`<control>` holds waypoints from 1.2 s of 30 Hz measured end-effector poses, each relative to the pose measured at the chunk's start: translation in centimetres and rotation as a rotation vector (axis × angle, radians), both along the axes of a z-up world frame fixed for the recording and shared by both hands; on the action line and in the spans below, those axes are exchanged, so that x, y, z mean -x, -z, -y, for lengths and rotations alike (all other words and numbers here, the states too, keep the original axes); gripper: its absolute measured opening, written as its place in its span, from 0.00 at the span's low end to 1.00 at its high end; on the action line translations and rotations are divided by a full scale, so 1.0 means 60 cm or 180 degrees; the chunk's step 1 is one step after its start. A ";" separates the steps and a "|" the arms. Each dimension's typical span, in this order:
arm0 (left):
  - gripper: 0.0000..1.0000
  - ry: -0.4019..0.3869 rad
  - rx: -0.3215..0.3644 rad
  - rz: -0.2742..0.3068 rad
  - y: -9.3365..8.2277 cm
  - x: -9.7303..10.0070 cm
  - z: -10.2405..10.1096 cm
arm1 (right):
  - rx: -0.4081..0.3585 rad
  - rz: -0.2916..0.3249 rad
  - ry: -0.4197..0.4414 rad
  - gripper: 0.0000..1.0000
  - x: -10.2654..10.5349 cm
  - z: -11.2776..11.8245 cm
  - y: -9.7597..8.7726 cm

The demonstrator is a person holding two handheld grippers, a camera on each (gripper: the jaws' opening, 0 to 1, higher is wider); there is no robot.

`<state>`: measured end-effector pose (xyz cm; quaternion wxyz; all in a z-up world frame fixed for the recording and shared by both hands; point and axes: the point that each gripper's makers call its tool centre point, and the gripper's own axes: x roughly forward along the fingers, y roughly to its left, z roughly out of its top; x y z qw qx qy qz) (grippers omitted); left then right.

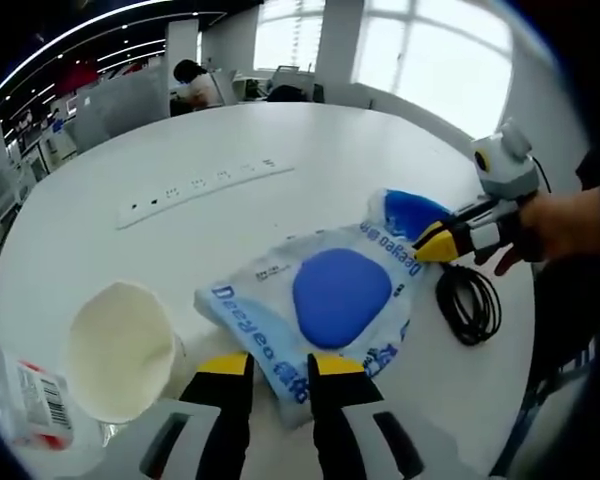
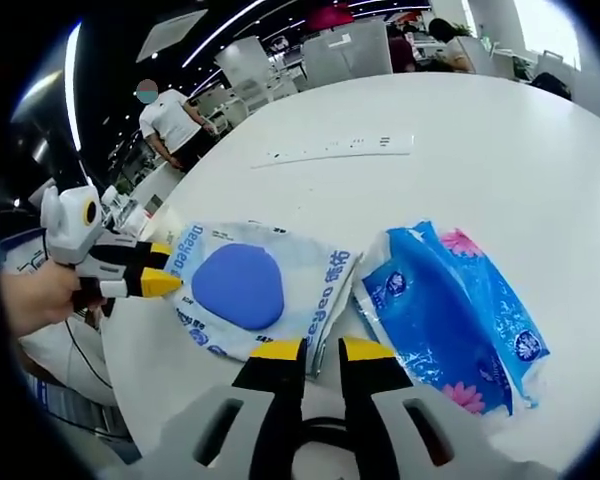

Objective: Arrange the tabletop items into an orderly group along one side of the table until the central work area is clear of visible clutter.

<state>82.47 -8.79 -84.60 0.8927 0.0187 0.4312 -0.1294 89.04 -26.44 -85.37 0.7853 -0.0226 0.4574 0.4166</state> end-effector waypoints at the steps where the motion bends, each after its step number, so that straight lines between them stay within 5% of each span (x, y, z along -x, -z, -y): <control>1: 0.23 0.0008 0.0004 -0.0002 0.000 0.000 0.001 | -0.0001 0.0000 -0.0002 0.09 0.000 0.000 0.000; 17: 0.25 -0.0045 0.0074 -0.0116 0.000 0.011 0.006 | -0.0012 0.0002 -0.0060 0.08 0.011 -0.005 -0.001; 20: 0.33 -0.0267 0.0279 -0.0120 -0.002 0.008 0.005 | -0.0014 0.0000 -0.0073 0.08 0.014 -0.007 -0.001; 24: 0.37 -0.0220 0.0263 -0.0134 0.002 0.015 0.009 | -0.0016 -0.0013 -0.0077 0.09 0.017 -0.008 0.000; 36: 0.42 -0.0428 0.0701 -0.0107 0.010 0.015 0.012 | -0.0019 -0.0078 -0.0087 0.09 0.005 -0.017 0.020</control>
